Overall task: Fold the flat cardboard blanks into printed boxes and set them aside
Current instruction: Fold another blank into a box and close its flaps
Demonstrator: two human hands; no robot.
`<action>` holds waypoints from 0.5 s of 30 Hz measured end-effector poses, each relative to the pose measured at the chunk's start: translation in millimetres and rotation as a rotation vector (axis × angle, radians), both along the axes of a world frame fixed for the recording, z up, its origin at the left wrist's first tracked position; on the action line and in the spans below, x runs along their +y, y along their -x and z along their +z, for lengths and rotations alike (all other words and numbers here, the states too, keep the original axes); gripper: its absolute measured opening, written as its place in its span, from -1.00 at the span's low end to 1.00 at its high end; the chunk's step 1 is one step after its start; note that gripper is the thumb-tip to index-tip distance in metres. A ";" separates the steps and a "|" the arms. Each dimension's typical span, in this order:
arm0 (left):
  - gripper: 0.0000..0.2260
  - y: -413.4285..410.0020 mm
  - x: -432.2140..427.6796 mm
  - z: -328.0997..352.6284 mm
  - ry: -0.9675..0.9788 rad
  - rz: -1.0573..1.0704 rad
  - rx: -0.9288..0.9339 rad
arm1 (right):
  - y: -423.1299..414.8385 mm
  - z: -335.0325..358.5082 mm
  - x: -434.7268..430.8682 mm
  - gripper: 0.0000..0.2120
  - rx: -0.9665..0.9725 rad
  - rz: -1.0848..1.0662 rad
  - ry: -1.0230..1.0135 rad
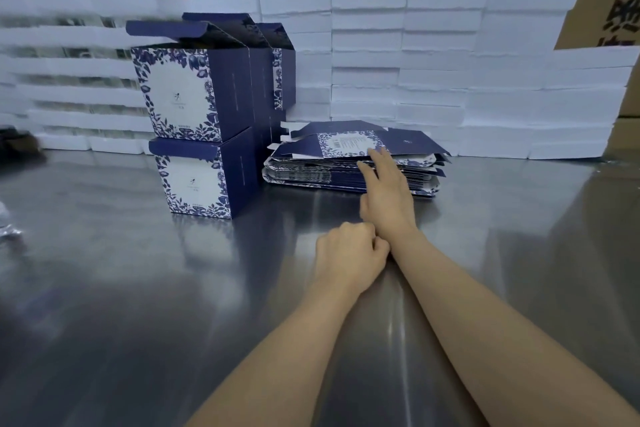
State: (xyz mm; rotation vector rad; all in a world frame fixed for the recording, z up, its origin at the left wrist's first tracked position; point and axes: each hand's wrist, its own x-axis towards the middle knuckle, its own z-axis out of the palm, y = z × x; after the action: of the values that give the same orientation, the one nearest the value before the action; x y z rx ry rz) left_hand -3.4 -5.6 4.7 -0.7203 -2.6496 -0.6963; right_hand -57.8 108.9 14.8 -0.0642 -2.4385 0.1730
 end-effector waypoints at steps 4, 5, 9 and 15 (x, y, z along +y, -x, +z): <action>-0.76 5.0 0.4 -4.5 -0.018 -0.005 0.035 | 23.5 -2.3 1.6 -0.39 -0.055 -0.024 -0.117; -0.75 5.4 0.3 -4.7 -0.017 -0.005 0.038 | 27.7 -2.4 1.2 -0.39 -0.063 -0.027 -0.127; -0.75 6.5 -0.2 -5.0 -0.030 -0.024 0.036 | 38.2 -2.7 2.0 -0.40 -0.022 -0.031 -0.128; -0.78 7.5 -0.9 4.8 -0.067 -0.006 -0.039 | 10.0 4.0 -4.4 -0.47 0.547 0.130 -0.149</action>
State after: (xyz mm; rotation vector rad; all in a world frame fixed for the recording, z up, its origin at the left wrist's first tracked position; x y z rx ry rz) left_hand -10.9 -6.5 9.5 -0.7039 -2.6463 -0.8044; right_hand -67.8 104.4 18.9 0.1855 -1.9017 0.0550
